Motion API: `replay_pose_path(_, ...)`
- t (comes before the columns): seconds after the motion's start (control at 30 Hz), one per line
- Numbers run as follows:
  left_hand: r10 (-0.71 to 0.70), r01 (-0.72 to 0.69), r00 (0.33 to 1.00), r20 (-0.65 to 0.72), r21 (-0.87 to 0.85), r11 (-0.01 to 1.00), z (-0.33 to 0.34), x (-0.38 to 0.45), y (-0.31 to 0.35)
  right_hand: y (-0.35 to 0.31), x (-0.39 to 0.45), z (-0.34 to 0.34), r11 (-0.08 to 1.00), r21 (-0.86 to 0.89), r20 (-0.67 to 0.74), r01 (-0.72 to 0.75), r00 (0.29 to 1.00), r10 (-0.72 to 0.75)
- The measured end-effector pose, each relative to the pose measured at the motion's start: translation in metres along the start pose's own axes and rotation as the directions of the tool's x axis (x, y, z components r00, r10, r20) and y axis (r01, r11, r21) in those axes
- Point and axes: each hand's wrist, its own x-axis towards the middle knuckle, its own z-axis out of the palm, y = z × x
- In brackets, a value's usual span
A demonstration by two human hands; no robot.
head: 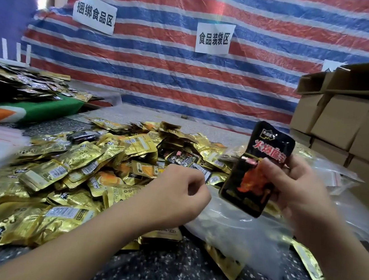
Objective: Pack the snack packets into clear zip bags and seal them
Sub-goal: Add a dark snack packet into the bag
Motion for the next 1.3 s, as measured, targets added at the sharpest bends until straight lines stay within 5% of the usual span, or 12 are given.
replay_pose_path(0.13, 0.02, -0.02, 0.997, -0.074, 0.009, 1.0, -0.005, 0.001, 0.003, -0.002, -0.006, -0.001, 0.952, -0.29, 0.209, 0.099, 0.977, -0.037)
replay_pose_path(0.27, 0.015, -0.017, 0.991, -0.13, -0.009, 1.0, -0.007, 0.0, 0.006, 0.005, -0.013, -0.007, 0.732, -0.661, 0.341, 0.161, 0.935, 0.102)
replay_pose_path(0.47, -0.066, 0.032, 0.986, -0.153, -0.214, 0.976, -0.006, 0.002, 0.008, 0.011, -0.01, -0.012, 0.807, -0.565, 0.311, 0.169, 0.95, 0.019)
replay_pose_path(0.57, -0.143, 0.118, 0.989, -0.047, -0.341, 0.933, -0.01, 0.004, 0.004, 0.01, -0.006, -0.017, 0.843, -0.511, 0.269, 0.166, 0.963, -0.027)
replay_pose_path(0.73, -0.193, 0.204, 0.978, 0.076, -0.187, 0.961, -0.01, 0.004, -0.001, 0.01, -0.005, -0.021, 0.909, -0.394, 0.242, 0.134, 0.97, -0.038)
replay_pose_path(0.97, -0.181, 0.179, 0.983, 0.025, -0.332, 0.926, -0.006, 0.006, 0.004, 0.005, -0.011, -0.019, 0.795, -0.592, 0.408, 0.132, 0.9, 0.155)
replay_pose_path(1.13, -0.136, 0.158, 0.986, 0.092, -0.304, 0.939, 0.004, 0.001, 0.006, 0.012, -0.013, -0.013, 0.547, -0.808, 0.379, 0.217, 0.903, 0.201)
replay_pose_path(1.3, -0.14, 0.131, 0.99, 0.005, -0.374, 0.918, 0.003, 0.001, 0.008, 0.012, -0.015, -0.007, 0.667, -0.725, 0.277, 0.172, 0.959, 0.054)
